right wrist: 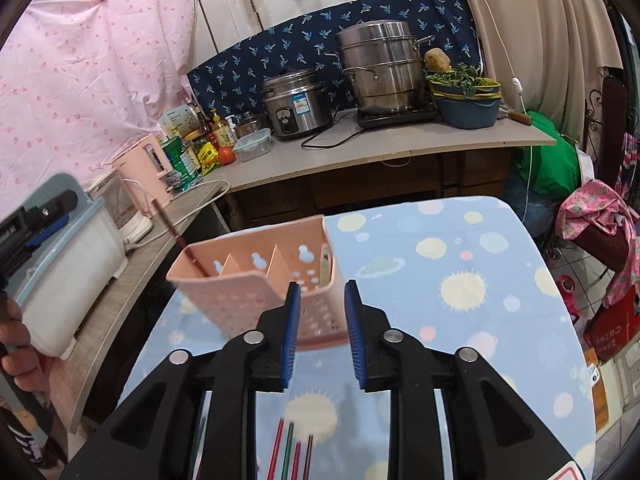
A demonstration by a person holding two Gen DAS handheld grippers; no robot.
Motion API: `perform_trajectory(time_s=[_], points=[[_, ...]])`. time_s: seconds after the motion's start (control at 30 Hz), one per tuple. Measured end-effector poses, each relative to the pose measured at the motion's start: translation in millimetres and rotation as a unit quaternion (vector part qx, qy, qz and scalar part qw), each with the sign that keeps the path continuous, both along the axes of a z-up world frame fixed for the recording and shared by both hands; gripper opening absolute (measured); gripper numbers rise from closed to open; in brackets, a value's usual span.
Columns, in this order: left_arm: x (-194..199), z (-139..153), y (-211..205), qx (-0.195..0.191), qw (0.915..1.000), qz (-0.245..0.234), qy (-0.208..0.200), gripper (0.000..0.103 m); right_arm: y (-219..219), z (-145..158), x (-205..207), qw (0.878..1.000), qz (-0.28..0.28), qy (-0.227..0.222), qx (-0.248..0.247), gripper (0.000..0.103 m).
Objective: Organize utensils
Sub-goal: 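Lower the chopstick and spoon into the pink basket and open both tools, then move both open tools back down to the remaining utensils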
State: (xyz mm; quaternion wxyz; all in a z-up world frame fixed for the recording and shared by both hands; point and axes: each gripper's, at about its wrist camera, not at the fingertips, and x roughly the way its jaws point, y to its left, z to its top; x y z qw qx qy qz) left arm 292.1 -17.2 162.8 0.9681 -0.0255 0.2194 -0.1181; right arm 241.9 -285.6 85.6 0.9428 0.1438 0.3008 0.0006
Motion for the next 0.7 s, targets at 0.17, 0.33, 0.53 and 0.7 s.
perform_trajectory(time_s=[0.17,0.33,0.53,0.7], points=[[-43,-16,6,0.027,0.9995,-0.003,0.018,0.048,9,-6,-47,1.000,0.003,0.007,-0.013,0.030],[-82,-41,18,0.040,0.9982,-0.007,0.044,0.048,22,-20,-93,0.999,0.008,0.022,-0.027,0.034],[-117,-85,34,0.064,0.9935,0.007,0.094,0.048,41,-48,-140,0.998,0.015,0.055,-0.036,0.035],[-144,-126,47,0.075,0.9882,0.024,0.131,0.048,58,-74,-176,0.996,0.012,0.077,-0.051,0.036]])
